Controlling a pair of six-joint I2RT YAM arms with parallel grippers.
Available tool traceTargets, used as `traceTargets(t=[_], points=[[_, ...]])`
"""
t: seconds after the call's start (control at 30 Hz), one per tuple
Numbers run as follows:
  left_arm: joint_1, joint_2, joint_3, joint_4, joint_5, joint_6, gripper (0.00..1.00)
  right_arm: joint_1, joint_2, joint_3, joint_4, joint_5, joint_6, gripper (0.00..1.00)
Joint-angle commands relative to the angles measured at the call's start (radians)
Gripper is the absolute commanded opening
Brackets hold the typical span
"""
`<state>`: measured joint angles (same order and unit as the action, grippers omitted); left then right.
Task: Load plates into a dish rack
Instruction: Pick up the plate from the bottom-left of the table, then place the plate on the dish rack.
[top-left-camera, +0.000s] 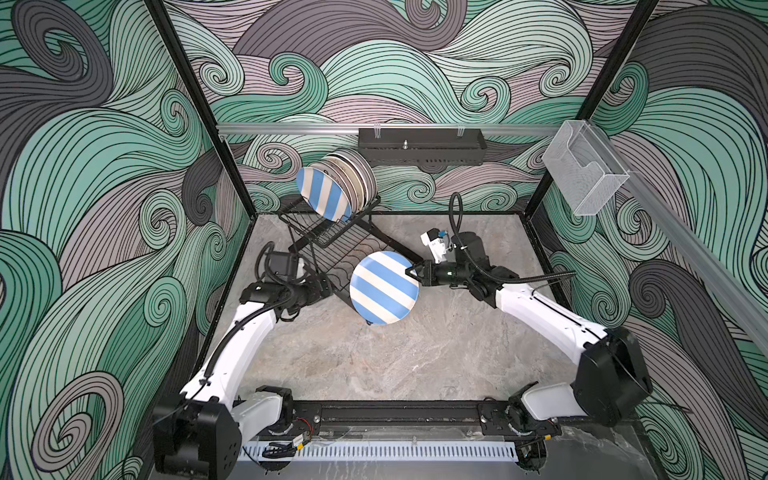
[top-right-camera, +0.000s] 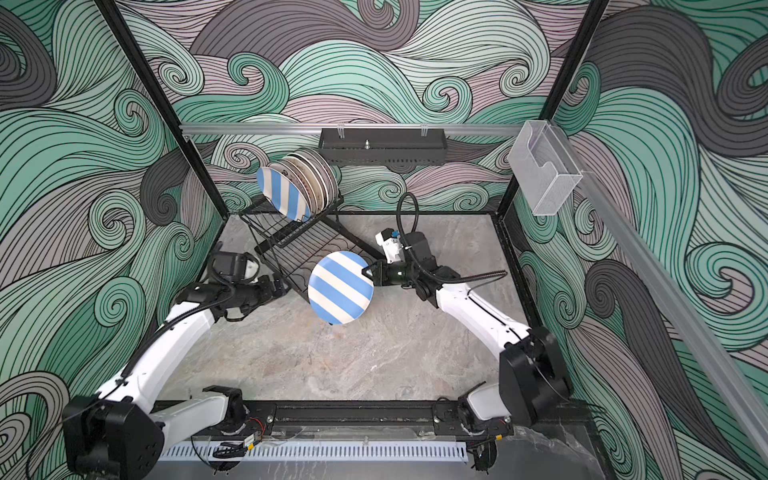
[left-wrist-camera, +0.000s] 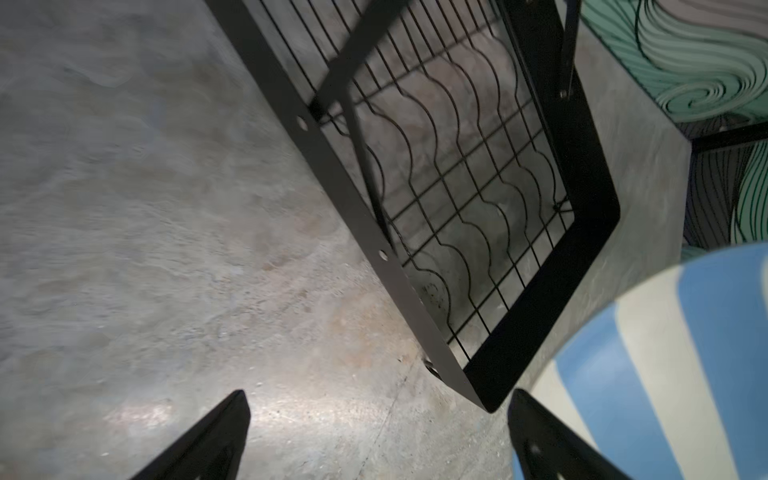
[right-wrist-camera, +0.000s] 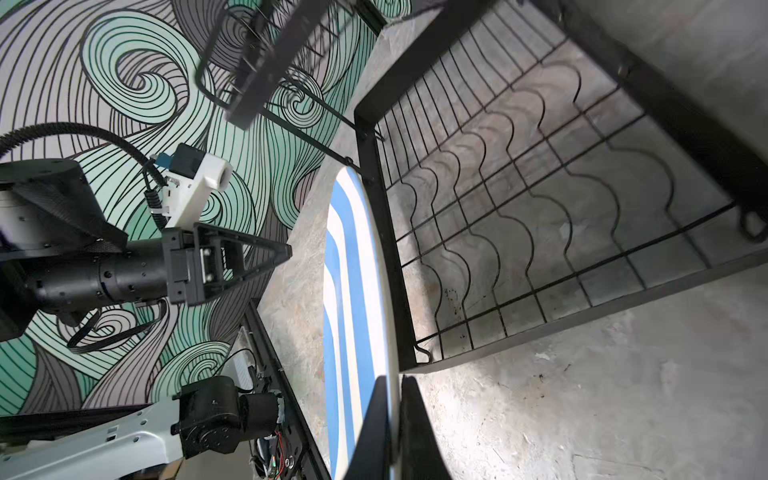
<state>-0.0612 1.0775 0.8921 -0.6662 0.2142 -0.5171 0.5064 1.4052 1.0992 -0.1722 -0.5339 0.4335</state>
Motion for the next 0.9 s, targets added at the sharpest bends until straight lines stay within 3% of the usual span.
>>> traceTargets(t=[0.0, 0.17, 0.37, 0.53, 0.87], points=[[0.068, -0.082, 0.027, -0.084, -0.027, 0.065, 0.99, 0.001, -0.038, 0.142, -0.171, 0.114, -0.124, 0.00], [0.152, -0.060, 0.066, -0.098, 0.016, 0.125, 0.99, 0.081, 0.020, 0.434, -0.285, 0.303, -0.254, 0.00], [0.191, -0.072, 0.025, -0.027, 0.086, 0.157, 0.99, 0.176, 0.170, 0.727, -0.239, 0.440, -0.378, 0.00], [0.198, -0.103, -0.026, 0.010, 0.086, 0.156, 0.99, 0.214, 0.269, 0.805, -0.032, 0.525, -0.468, 0.00], [0.202, -0.073, -0.016, -0.009, 0.073, 0.173, 0.99, 0.271, 0.490, 0.963, 0.148, 0.571, -0.568, 0.00]])
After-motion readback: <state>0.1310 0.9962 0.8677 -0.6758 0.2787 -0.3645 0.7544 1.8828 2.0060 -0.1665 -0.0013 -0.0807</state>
